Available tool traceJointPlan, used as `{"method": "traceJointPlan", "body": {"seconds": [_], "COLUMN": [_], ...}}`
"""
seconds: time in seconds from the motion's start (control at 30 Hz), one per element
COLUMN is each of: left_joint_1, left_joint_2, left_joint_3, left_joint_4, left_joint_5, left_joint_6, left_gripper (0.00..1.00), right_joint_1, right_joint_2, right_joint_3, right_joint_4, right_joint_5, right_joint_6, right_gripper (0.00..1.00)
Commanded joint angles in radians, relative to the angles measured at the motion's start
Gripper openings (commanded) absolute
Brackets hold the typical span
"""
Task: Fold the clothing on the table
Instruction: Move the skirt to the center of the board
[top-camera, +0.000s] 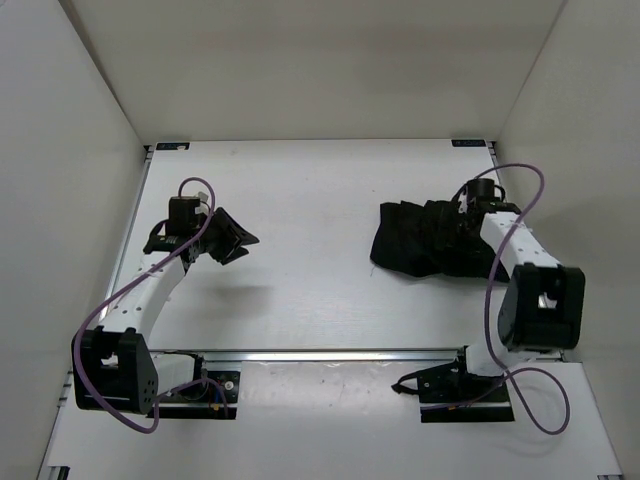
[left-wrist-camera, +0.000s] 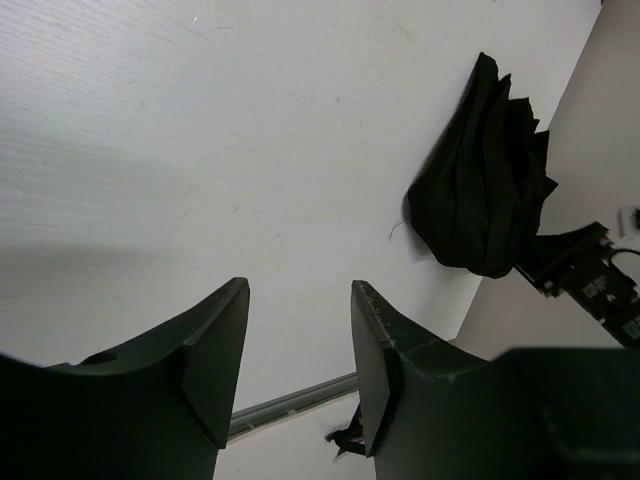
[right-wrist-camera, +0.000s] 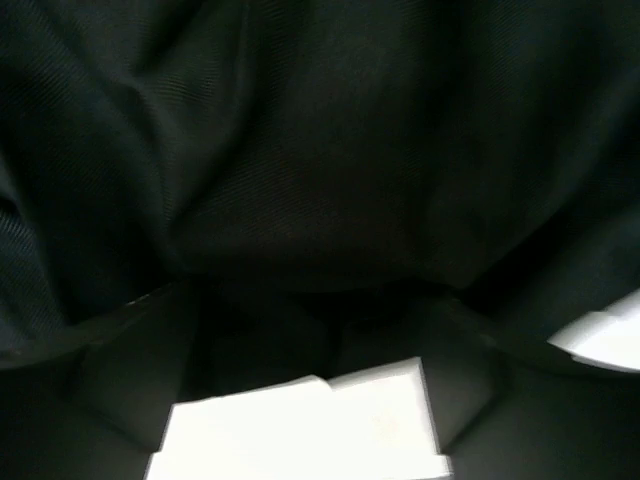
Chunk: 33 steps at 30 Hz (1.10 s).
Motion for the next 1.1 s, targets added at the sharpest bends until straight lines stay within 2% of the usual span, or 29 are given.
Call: {"method": "traceJointPlan", "body": {"seconds": [0.0, 0.03, 0.07, 0.13, 0.2, 0.3, 0.33, 0.43, 0.53, 0.8, 0.87, 0.93, 1.0, 1.07], "left_joint_1": [0.009, 0.004, 0.009, 0.019, 0.036, 0.079, 0.081, 0.082, 0.119, 0.111, 0.043, -0.017, -0.097, -0.14], "left_joint_2": [-0.017, -0.016, -0.02, -0.019, -0.034, -0.159, -0.193, -0.189, -0.18, -0.168, -0.129, -0.063, 0.013, 0.056], "left_joint_3": [-0.006, -0.008, -0.014, -0.02, -0.014, -0.02, -0.025, 0.025, 0.049, 0.053, 0.059, 0.07, 0.066, 0.05], "left_joint_4": [0.015, 0.014, 0.013, 0.018, 0.01, 0.04, 0.053, 0.016, 0.011, 0.007, 0.005, -0.018, -0.015, 0.013], "left_joint_5": [0.014, 0.017, 0.022, 0.025, 0.005, -0.079, -0.09, -0.101, -0.081, -0.082, -0.085, -0.098, -0.072, -0.072], "left_joint_6": [0.003, 0.003, 0.002, 0.006, 0.008, -0.024, -0.027, -0.004, -0.013, 0.01, 0.029, 0.051, 0.033, 0.022], "left_gripper": [0.56, 0.56, 0.55, 0.54, 0.49, 0.42, 0.41, 0.45, 0.48, 0.5, 0.53, 0.55, 0.58, 0.58], "right_joint_1": [0.029, 0.037, 0.056, 0.105, 0.211, 0.379, 0.401, 0.509, 0.55, 0.521, 0.518, 0.518, 0.531, 0.537], "right_joint_2": [0.081, 0.095, 0.109, 0.117, 0.083, 0.021, 0.008, -0.012, 0.005, 0.062, 0.075, 0.066, 0.025, -0.027], "right_joint_3": [0.067, 0.102, 0.13, 0.24, 0.316, 0.47, 0.504, 0.561, 0.571, 0.44, 0.416, 0.387, 0.329, 0.278], "right_joint_4": [0.048, 0.037, 0.021, 0.001, -0.003, 0.014, 0.034, 0.057, 0.063, -0.002, -0.051, -0.064, -0.053, -0.056], "right_joint_5": [-0.193, -0.197, -0.215, -0.25, -0.241, -0.189, -0.195, -0.159, -0.106, -0.175, -0.102, -0.027, 0.053, 0.119], "right_joint_6": [0.001, 0.016, 0.022, 0.025, 0.031, 0.056, 0.073, 0.117, 0.125, 0.152, 0.128, 0.129, 0.123, 0.125], "right_gripper": [0.52, 0.08, 0.0, 0.0, 0.0, 0.0, 0.0, 0.0, 0.0, 0.0, 0.24, 0.41, 0.55, 0.61]}}
